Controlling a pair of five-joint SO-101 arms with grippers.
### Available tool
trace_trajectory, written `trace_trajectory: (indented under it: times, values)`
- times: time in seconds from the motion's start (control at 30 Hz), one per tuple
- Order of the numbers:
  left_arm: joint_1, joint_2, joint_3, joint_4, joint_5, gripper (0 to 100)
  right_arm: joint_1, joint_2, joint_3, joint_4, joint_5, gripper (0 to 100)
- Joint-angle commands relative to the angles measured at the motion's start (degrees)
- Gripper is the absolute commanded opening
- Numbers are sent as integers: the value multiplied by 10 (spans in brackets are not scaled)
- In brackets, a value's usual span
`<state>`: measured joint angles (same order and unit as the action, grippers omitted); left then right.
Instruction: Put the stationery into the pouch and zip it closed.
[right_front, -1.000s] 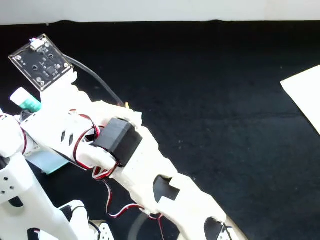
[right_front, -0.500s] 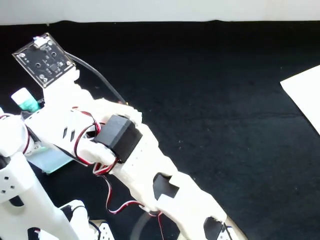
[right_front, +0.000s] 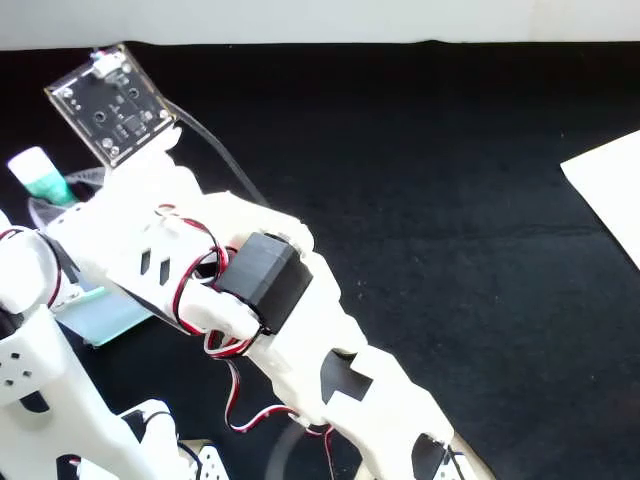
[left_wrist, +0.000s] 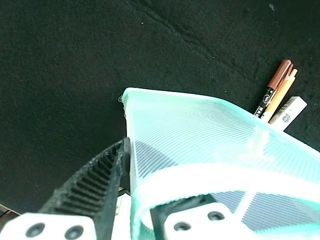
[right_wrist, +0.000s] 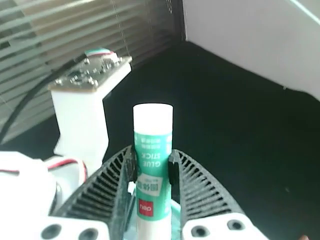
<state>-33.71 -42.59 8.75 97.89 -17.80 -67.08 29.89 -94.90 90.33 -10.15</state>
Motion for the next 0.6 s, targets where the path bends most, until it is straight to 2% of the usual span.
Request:
trace_trajectory:
  times: [0.0,0.37,0.57]
  values:
    - [-2,-5,-6,-8,6,7,9,-12,-65,-53,3,6]
    - [-4,-4,-7,-9,7,7,17,65,-65,-53,-11,7]
    - [-60,-1,-1,-74,55,7,22,73,-65,-55,-11,7]
